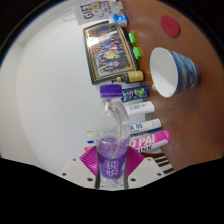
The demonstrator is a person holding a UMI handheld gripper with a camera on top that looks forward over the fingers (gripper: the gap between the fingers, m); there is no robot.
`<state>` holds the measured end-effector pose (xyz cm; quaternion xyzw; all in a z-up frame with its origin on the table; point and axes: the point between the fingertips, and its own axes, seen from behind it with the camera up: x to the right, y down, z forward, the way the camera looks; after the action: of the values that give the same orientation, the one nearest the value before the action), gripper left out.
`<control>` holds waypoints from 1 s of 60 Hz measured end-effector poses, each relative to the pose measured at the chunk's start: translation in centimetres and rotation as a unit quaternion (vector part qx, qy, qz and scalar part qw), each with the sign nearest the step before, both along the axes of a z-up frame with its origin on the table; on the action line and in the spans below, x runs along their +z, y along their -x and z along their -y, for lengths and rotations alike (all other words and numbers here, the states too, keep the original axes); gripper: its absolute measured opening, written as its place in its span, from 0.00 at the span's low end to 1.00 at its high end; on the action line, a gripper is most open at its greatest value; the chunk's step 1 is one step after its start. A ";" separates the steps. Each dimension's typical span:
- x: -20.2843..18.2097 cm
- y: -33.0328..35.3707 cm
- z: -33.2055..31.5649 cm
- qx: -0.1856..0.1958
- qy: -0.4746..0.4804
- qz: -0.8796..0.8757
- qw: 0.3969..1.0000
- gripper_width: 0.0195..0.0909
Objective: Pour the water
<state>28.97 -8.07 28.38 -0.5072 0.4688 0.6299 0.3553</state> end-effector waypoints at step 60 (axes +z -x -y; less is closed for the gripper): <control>10.9 -17.1 -1.2 0.003 -0.112 0.569 0.815 0.16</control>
<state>46.06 -6.86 39.26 -0.7334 0.1077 0.2783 0.6109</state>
